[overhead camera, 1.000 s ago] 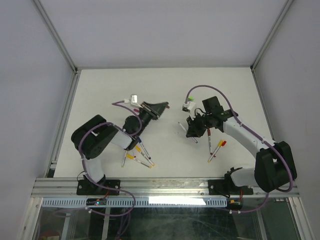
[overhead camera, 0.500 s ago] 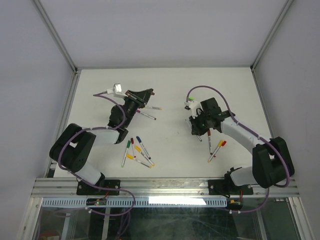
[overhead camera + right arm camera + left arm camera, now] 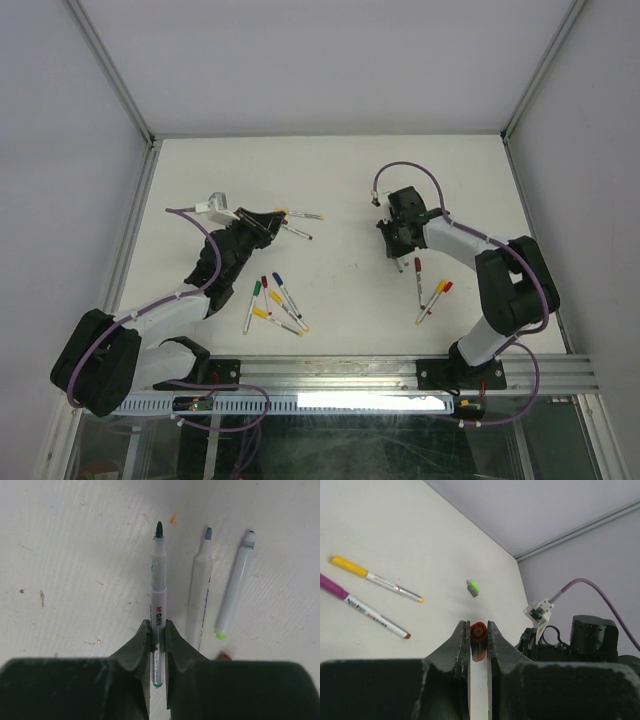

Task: Open the pen caps
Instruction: Place the pen at the center of the board.

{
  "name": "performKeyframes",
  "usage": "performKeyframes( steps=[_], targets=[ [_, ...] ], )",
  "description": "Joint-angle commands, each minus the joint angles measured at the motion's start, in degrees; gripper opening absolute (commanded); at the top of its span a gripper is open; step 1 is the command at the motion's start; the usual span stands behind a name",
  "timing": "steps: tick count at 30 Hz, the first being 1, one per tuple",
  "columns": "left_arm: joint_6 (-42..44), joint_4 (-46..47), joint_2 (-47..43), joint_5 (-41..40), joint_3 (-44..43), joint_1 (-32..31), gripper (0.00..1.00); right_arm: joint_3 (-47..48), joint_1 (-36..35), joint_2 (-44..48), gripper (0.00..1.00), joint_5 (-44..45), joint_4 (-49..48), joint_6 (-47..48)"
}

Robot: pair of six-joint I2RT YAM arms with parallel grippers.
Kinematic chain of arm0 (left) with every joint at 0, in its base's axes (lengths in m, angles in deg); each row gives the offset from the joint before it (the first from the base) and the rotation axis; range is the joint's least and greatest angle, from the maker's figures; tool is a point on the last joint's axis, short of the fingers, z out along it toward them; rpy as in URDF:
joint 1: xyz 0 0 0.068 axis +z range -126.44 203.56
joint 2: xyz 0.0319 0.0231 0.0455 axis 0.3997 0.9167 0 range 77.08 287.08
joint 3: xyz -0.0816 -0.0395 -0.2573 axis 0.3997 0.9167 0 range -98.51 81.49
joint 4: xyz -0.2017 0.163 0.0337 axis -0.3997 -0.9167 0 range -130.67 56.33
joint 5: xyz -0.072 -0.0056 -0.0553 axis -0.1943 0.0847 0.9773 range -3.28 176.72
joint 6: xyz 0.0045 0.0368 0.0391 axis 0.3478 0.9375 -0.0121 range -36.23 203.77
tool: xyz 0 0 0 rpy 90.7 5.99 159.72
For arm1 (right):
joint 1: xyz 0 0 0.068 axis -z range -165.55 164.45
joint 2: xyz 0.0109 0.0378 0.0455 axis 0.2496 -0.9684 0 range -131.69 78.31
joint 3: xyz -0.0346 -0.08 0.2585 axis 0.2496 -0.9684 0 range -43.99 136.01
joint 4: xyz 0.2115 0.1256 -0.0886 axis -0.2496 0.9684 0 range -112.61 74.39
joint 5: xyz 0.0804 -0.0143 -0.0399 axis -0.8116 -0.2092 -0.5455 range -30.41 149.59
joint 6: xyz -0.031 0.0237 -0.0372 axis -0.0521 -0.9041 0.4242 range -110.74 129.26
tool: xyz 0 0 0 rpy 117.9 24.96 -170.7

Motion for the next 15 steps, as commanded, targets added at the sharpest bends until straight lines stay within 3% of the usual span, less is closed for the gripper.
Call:
performKeyframes(
  steps=[1, 15],
  targets=[
    [1.3, -3.6, -5.0, -2.1, 2.3, -0.2, 0.0, 2.9, 0.1, -1.6, 0.11, 3.1, -1.9, -1.6],
    [-1.9, -4.3, -7.4, 2.4, 4.2, -0.4, 0.0, 3.4, 0.2, -3.1, 0.19, 3.9, -1.0, -0.5]
  ],
)
